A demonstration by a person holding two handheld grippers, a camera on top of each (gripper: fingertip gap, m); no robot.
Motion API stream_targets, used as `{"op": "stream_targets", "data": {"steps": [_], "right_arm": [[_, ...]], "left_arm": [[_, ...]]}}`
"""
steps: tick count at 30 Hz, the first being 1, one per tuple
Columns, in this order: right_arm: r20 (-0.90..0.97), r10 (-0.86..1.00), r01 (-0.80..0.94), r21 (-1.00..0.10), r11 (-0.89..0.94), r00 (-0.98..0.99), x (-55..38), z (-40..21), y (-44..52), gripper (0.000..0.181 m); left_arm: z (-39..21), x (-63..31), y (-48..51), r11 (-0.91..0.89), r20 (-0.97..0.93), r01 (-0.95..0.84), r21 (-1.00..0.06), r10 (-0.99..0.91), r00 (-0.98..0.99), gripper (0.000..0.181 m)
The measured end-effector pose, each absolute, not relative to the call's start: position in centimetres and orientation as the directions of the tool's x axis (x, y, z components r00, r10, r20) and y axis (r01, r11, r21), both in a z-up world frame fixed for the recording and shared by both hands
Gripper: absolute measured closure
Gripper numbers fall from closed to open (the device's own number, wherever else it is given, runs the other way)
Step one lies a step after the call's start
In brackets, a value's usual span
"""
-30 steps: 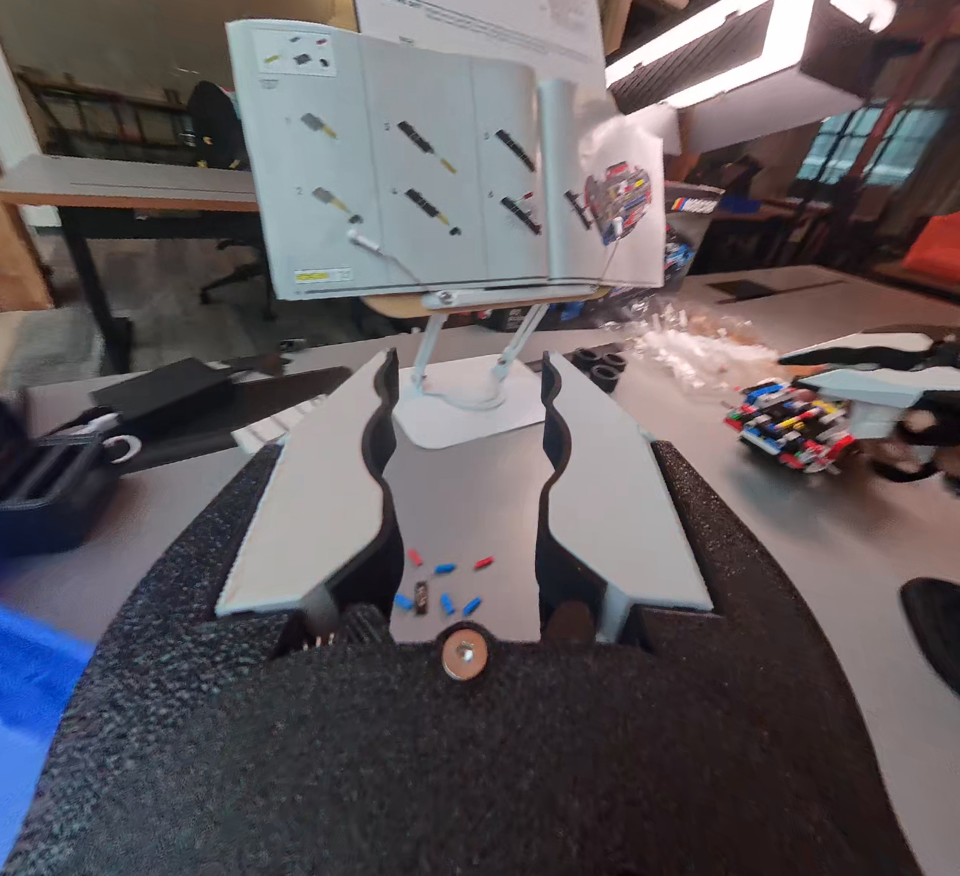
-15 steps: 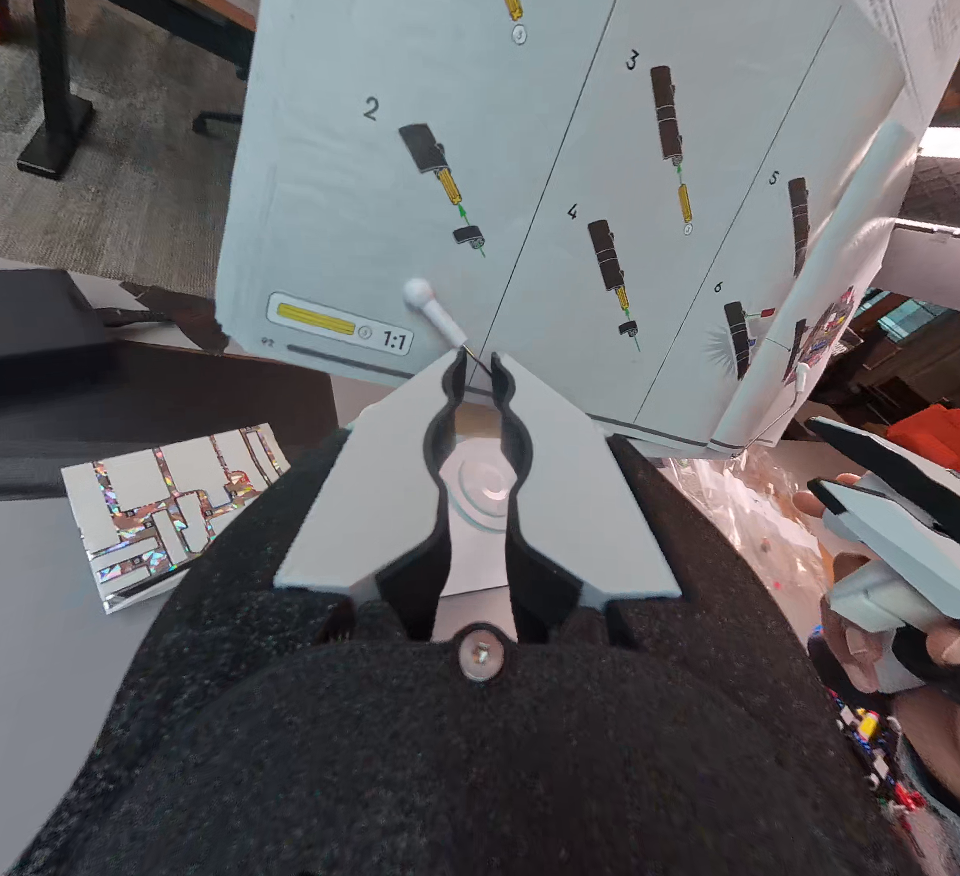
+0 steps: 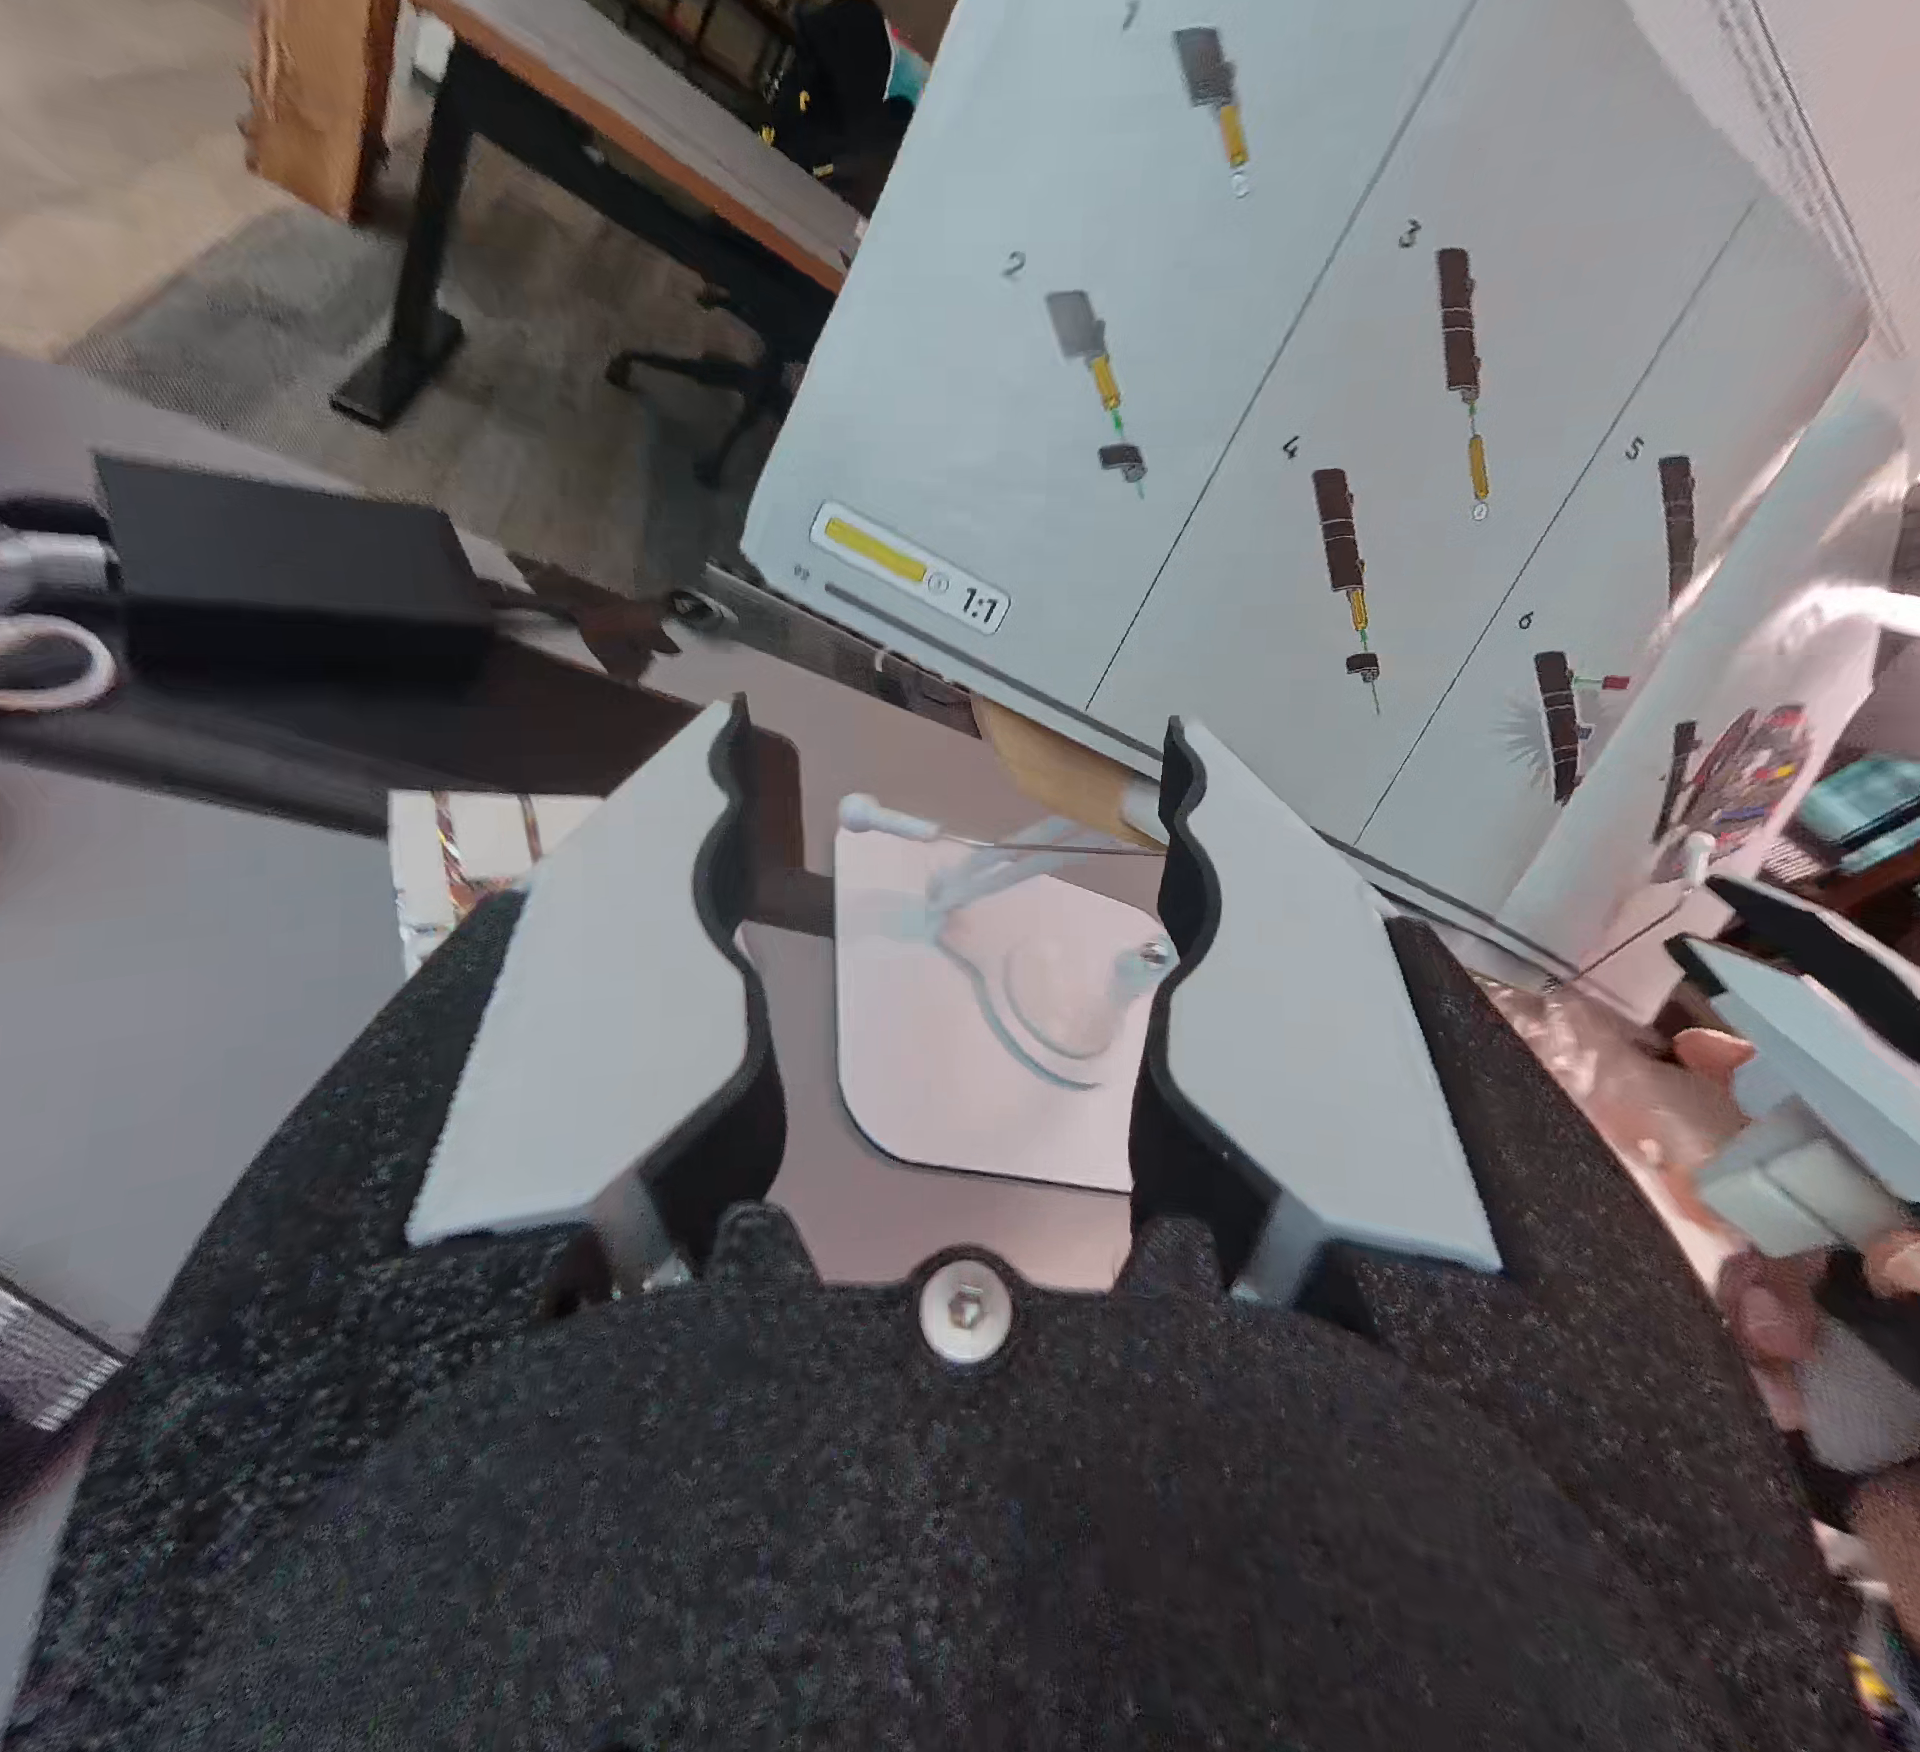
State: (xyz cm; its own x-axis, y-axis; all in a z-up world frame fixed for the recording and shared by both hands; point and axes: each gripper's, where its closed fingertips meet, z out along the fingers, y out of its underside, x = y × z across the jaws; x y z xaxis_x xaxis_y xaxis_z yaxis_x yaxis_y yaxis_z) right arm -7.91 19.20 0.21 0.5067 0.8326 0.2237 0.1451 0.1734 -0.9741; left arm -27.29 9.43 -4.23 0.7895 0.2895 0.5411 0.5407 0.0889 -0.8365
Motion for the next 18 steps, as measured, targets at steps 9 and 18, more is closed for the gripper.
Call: {"op": "stream_targets", "data": {"steps": [9,18], "right_arm": [[0.033,0.792,0.021,-0.999,0.025,0.609,-3.7,-1.1,22.1,0.123],[-0.008,0.746,0.019,-0.999,-0.028,0.666,-0.8,-1.9,26.2,0.131]], "left_arm": [[1.0,-24.8,15.2,-0.013,0.080,0.088,-0.996,0.297,0.951,0.068],[0.4,-22.4,17.8,-0.026,-0.049,-0.043,-0.999,0.338,0.940,0.112]]}}
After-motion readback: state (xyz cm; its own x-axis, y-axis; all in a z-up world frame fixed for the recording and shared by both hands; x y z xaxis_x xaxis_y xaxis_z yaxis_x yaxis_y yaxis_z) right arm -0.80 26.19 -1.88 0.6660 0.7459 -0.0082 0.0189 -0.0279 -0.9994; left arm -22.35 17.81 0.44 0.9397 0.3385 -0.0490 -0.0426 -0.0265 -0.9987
